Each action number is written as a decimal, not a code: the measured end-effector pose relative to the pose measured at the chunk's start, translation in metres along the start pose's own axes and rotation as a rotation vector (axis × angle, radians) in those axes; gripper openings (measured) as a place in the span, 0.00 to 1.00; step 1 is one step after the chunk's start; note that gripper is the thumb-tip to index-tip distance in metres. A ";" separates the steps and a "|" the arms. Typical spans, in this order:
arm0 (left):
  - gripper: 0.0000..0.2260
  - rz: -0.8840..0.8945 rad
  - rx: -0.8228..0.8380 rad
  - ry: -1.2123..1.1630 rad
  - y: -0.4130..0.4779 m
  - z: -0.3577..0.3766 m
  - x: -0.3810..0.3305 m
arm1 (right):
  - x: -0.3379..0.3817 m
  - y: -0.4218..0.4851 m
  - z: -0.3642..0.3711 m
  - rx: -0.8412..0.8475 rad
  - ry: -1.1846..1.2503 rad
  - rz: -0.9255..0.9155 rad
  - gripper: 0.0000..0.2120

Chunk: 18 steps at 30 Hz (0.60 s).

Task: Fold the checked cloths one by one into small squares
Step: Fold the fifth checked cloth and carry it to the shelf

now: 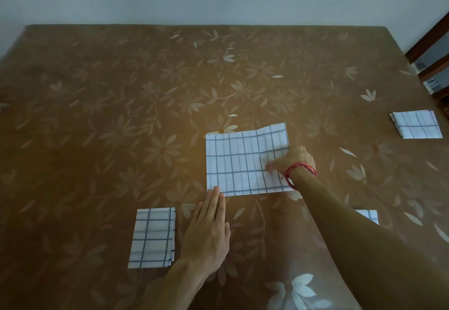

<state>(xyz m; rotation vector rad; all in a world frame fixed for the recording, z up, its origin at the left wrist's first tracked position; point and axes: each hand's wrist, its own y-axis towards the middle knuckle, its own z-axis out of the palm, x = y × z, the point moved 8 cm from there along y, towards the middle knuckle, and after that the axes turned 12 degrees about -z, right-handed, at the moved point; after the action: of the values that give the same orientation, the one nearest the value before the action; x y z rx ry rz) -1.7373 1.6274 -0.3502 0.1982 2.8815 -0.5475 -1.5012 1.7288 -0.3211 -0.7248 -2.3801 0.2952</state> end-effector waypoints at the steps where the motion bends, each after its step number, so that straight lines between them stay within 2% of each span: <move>1: 0.33 0.000 0.003 -0.004 0.000 0.000 0.000 | -0.001 0.001 0.000 0.010 0.023 0.004 0.17; 8: 0.33 -0.009 0.000 -0.003 0.000 -0.001 0.000 | 0.000 0.006 -0.004 0.007 0.225 -0.055 0.15; 14: 0.28 -0.035 -0.005 -0.039 -0.002 -0.006 0.000 | -0.012 -0.001 -0.009 -0.030 0.358 -0.026 0.04; 18: 0.32 -0.044 -0.049 -0.111 0.000 -0.016 0.000 | -0.021 -0.008 -0.012 -0.084 0.378 -0.024 0.06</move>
<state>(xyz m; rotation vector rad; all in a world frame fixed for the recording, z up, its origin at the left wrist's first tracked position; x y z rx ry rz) -1.7398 1.6336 -0.3357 0.0938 2.7936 -0.4787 -1.4830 1.7111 -0.3191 -0.7184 -2.0484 0.0413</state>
